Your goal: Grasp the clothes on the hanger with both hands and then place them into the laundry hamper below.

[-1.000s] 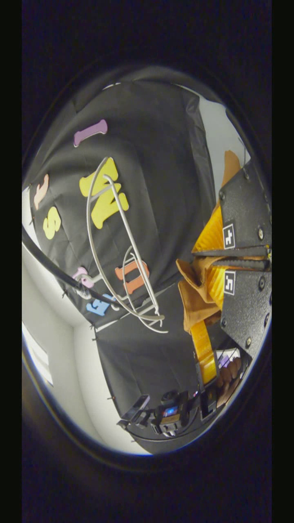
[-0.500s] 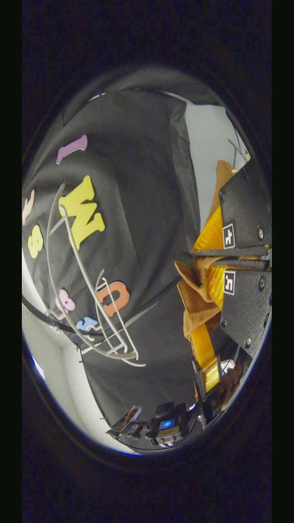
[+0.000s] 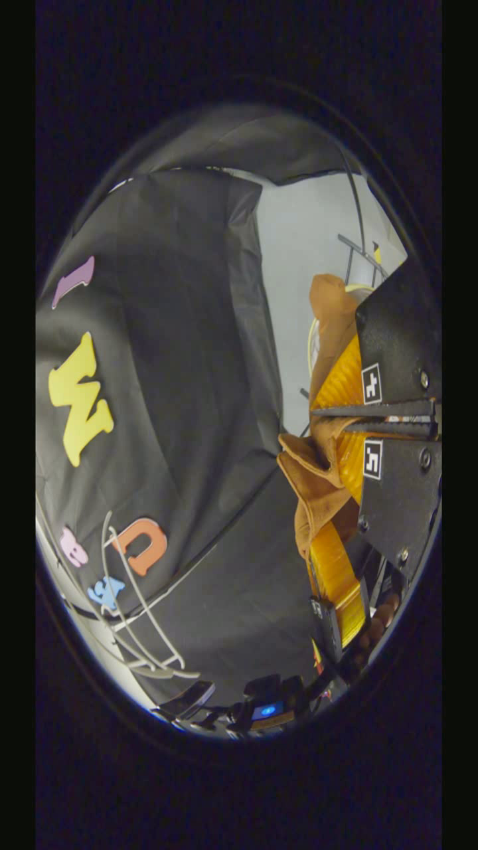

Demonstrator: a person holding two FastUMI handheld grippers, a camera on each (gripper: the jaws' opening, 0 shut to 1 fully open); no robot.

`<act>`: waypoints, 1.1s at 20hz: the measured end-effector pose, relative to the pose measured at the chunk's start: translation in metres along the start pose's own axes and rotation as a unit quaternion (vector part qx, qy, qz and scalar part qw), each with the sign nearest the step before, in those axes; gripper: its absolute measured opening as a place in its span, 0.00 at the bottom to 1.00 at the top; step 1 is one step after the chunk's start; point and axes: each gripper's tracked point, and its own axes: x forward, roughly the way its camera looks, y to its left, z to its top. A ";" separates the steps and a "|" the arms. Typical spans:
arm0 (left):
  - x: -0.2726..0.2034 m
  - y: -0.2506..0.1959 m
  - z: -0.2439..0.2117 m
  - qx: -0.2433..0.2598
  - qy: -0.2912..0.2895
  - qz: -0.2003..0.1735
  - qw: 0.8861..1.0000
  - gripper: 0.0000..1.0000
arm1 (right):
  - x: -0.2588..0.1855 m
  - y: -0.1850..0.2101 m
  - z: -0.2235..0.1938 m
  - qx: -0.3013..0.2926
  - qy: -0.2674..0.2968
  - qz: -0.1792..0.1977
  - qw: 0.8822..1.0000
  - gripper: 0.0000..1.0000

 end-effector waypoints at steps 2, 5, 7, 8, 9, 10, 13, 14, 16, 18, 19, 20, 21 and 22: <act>0.015 0.008 -0.017 0.002 0.029 0.011 1.000 0.01 | 0.017 -0.015 -0.013 0.003 0.023 -0.024 0.999 0.07; 0.030 0.016 -0.047 0.000 0.081 0.030 0.996 0.01 | 0.034 -0.033 -0.037 0.004 0.063 -0.074 0.995 0.06; 0.036 0.019 -0.062 -0.002 0.105 0.034 0.994 0.01 | 0.043 -0.042 -0.046 0.007 0.080 -0.093 0.992 0.05; 0.037 0.021 -0.064 0.000 0.114 0.036 0.993 0.05 | 0.046 -0.048 -0.050 0.007 0.088 -0.103 0.991 0.07; 0.042 0.024 -0.067 0.004 0.123 0.044 0.991 0.01 | 0.047 -0.055 -0.056 0.009 0.096 -0.113 0.989 0.07; 0.044 0.032 -0.070 0.009 0.136 0.060 0.989 0.01 | 0.044 -0.055 -0.059 0.011 0.103 -0.120 0.987 0.07; 0.043 0.051 -0.076 0.008 0.162 0.110 0.981 0.06 | 0.038 -0.063 -0.066 0.011 0.114 -0.132 0.985 0.21; 0.047 0.050 -0.077 0.001 0.158 0.104 0.982 0.10 | 0.035 -0.067 -0.062 0.010 0.107 -0.137 0.985 0.27; 0.046 0.048 -0.078 -0.006 0.154 0.096 0.983 0.28 | 0.030 -0.072 -0.056 0.005 0.092 -0.152 0.984 0.37; 0.042 0.046 -0.077 -0.006 0.152 0.085 0.985 0.38 | 0.014 -0.073 -0.050 0.004 0.074 -0.162 0.984 0.43; 0.037 0.044 -0.078 -0.005 0.153 0.079 0.985 0.49 | 0.003 -0.072 -0.045 0.006 0.065 -0.165 0.984 0.48; 0.035 0.043 -0.078 -0.005 0.153 0.075 0.985 0.61 | -0.008 -0.074 -0.041 0.009 0.057 -0.172 0.983 0.52; 0.033 0.043 -0.078 -0.004 0.153 0.073 0.986 0.72 | -0.017 -0.075 -0.043 0.010 0.049 -0.177 0.983 0.61; 0.030 0.043 -0.079 -0.003 0.154 0.071 0.986 0.83 | -0.026 -0.077 -0.042 0.011 0.043 -0.185 0.982 0.65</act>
